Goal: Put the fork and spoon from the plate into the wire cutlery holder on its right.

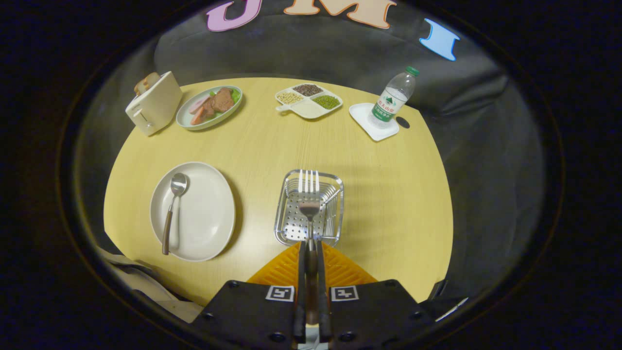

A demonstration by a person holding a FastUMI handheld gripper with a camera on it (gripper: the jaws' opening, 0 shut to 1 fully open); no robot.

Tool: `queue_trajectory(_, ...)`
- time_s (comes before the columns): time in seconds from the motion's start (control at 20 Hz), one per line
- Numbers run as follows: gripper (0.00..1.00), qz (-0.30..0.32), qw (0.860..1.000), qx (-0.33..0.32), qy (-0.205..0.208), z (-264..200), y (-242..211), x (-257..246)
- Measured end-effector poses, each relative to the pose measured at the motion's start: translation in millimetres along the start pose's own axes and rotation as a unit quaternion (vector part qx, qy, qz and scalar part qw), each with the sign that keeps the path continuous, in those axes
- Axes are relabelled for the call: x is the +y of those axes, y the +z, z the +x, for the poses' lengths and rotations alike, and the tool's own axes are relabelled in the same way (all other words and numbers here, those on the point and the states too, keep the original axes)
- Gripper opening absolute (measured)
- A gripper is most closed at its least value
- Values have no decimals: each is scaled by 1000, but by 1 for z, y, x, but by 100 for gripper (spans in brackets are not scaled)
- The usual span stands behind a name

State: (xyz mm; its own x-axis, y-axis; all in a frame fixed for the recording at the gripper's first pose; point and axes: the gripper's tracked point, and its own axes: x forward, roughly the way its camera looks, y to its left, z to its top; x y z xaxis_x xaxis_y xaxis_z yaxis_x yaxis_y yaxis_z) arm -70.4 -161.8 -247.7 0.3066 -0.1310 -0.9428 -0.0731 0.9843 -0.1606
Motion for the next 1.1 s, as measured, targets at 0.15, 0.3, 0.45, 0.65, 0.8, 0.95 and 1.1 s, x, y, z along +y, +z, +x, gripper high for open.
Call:
queue_trajectory(0.15,11,10,1000,-1,5,-1,-1,0)
queue_trajectory(0.3,13,16,1000,-3,1,0,2,-2)
queue_trajectory(0.45,18,29,999,-14,6,-1,9,0)
queue_trajectory(0.65,45,37,998,-55,12,-7,24,9)
queue_trajectory(0.8,73,45,992,-117,15,-18,47,19)
queue_trajectory(0.95,100,56,981,-184,13,-30,71,28)
queue_trajectory(1.1,100,59,969,-240,14,-44,88,40)
